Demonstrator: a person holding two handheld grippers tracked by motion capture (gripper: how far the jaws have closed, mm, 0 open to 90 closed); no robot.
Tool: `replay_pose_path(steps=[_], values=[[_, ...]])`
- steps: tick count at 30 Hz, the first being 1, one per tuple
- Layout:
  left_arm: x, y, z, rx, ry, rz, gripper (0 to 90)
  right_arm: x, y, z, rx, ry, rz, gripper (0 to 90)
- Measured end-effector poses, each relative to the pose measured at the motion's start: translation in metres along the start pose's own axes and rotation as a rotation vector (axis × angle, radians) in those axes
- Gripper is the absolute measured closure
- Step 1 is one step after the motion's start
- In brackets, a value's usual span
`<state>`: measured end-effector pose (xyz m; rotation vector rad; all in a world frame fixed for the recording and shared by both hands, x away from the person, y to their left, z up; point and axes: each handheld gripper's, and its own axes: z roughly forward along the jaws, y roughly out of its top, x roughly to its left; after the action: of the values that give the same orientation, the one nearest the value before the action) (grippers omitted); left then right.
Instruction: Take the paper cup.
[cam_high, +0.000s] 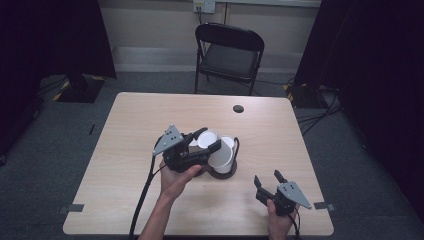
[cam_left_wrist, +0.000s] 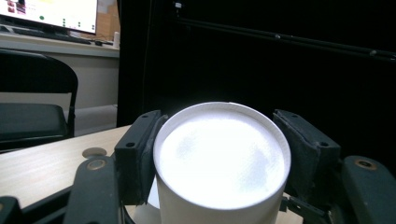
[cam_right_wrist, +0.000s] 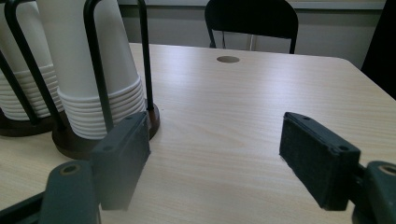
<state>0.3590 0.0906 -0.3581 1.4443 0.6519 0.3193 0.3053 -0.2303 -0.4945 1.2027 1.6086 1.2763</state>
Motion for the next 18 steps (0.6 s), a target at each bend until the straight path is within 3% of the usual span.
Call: replay_pose_path(steps=[5,9,11,13,16,18], values=[[0.003,-0.007,-0.005,0.009,-0.002,-0.038,35.1,0.001,0.002,0.004,0.039,0.024,-0.020,18.5],[0.003,-0.014,-0.010,0.024,-0.001,-0.051,35.2,0.008,0.002,0.006,0.022,0.009,-0.058,16.9],[0.003,-0.016,-0.012,0.035,-0.009,-0.058,35.2,0.012,0.002,0.007,0.025,0.024,-0.056,17.4],[0.002,-0.019,-0.014,0.042,-0.014,-0.068,35.2,0.017,0.002,0.008,0.022,0.061,-0.046,20.0],[0.003,-0.024,-0.016,0.054,-0.022,-0.090,35.2,0.030,0.002,0.008,0.017,0.109,-0.071,25.7],[0.005,-0.028,-0.017,0.060,-0.031,-0.127,35.2,0.040,0.002,0.007,0.012,0.155,-0.087,29.9]])
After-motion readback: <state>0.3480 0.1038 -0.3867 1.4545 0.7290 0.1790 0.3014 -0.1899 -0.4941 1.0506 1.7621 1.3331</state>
